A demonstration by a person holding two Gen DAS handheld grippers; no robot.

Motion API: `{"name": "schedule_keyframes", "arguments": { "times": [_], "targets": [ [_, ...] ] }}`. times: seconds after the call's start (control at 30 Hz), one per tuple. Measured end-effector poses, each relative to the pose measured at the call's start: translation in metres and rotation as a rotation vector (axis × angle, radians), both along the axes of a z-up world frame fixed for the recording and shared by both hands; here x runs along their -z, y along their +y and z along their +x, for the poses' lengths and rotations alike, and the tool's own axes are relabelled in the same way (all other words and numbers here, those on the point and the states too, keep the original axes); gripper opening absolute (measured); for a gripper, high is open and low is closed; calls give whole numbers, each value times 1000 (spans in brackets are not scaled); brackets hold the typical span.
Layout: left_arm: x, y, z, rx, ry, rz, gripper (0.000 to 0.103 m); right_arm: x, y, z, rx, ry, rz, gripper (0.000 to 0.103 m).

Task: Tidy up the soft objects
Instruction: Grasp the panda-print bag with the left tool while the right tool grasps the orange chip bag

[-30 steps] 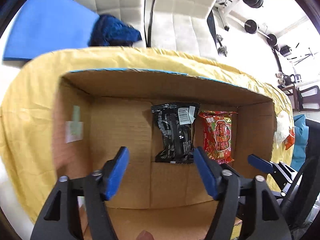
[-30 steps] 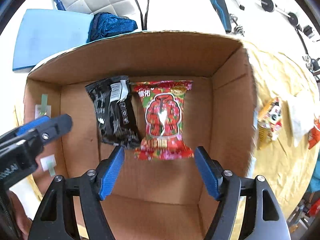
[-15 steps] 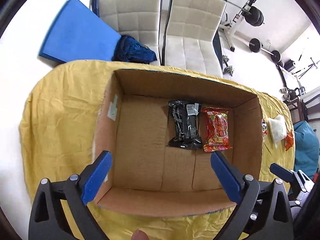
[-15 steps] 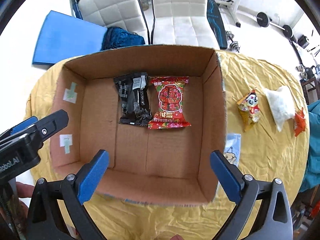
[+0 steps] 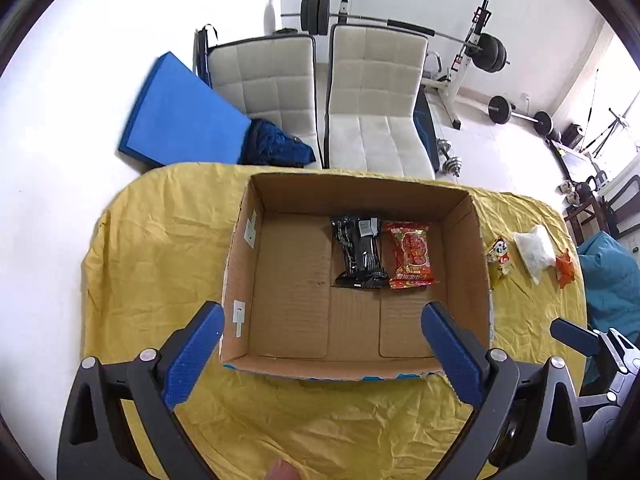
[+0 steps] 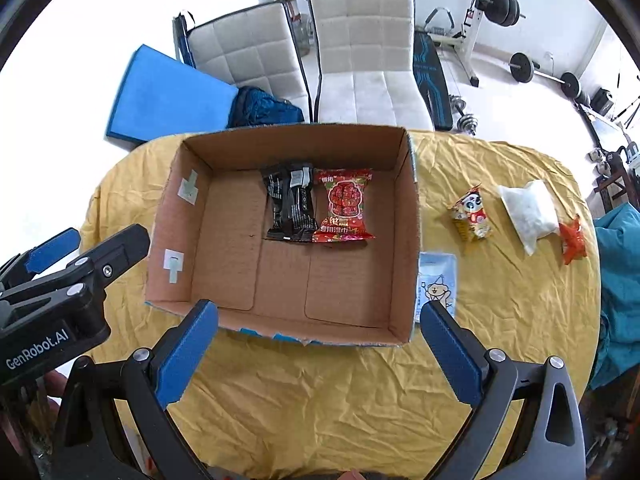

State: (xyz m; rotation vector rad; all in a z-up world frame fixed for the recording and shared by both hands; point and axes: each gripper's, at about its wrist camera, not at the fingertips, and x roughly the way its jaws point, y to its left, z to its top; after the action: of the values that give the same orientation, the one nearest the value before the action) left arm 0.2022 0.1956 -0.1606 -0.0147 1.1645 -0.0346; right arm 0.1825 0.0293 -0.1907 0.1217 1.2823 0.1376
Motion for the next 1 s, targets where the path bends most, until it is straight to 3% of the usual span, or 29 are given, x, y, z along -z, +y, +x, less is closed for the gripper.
{"name": "schedule_keyframes", "arguments": {
  "times": [0.3, 0.47, 0.57, 0.77, 0.87, 1.0],
  "targets": [
    [-33, -17, -22, -4, -62, -8, 101, -26, -26, -17, 19, -48, 38, 103],
    [-40, -43, -27, 10, -74, -13, 101, -27, -72, -24, 65, -36, 72, 103],
    [-38, -68, -26, 45, -52, -55, 101, -25, -121, -31, 129, -20, 72, 103],
    [-24, -161, -6, 164, 6, -112, 101, -14, -246, -42, 304, 10, 14, 103],
    [-7, -205, 13, 202, 71, -182, 101, 5, -314, -38, 370, 46, 0, 103],
    [35, -261, 53, 190, 178, -209, 100, 38, -393, -22, 415, 86, -25, 103]
  ]
}}
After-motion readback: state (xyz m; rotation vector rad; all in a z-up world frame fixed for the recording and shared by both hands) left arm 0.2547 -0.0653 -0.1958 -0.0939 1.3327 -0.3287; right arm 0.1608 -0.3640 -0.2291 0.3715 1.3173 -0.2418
